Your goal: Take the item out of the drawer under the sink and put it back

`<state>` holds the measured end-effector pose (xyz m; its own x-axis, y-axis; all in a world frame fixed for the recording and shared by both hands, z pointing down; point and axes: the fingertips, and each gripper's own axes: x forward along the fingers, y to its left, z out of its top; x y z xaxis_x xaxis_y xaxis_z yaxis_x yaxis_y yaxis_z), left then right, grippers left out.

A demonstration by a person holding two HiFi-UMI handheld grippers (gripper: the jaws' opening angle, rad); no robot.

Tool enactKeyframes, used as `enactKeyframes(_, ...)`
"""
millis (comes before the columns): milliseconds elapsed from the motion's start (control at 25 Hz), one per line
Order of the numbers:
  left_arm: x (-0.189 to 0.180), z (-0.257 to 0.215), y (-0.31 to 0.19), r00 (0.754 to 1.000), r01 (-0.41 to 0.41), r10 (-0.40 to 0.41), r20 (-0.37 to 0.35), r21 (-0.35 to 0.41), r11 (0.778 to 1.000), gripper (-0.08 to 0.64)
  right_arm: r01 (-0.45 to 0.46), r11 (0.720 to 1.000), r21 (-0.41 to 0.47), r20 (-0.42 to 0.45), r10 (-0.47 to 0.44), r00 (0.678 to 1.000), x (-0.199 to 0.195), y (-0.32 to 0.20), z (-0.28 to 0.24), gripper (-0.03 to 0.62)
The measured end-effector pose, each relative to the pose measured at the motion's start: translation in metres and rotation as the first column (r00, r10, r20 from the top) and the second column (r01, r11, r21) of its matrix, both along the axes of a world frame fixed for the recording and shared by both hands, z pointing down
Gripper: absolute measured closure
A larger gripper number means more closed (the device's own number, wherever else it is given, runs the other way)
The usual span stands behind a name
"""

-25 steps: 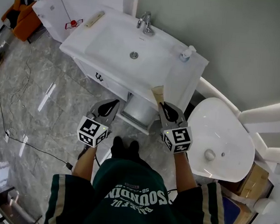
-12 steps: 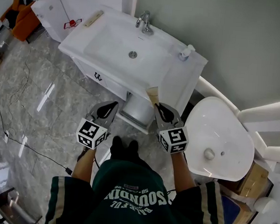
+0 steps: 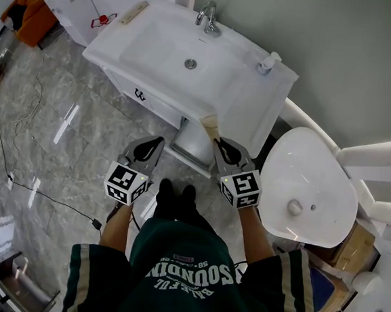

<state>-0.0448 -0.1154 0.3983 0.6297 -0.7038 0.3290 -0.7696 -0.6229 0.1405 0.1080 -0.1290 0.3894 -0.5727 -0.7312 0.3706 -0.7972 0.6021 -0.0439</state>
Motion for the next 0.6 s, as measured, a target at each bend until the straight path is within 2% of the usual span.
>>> enactKeyframes(600,-0.017,0.062,0.014,1.000,0.019,-0.018,0.014,-0.114,0.993,0.511,0.076,0.978,-0.193,-0.148,-0.106,0.983,-0.020,0.014,0.126,0.568)
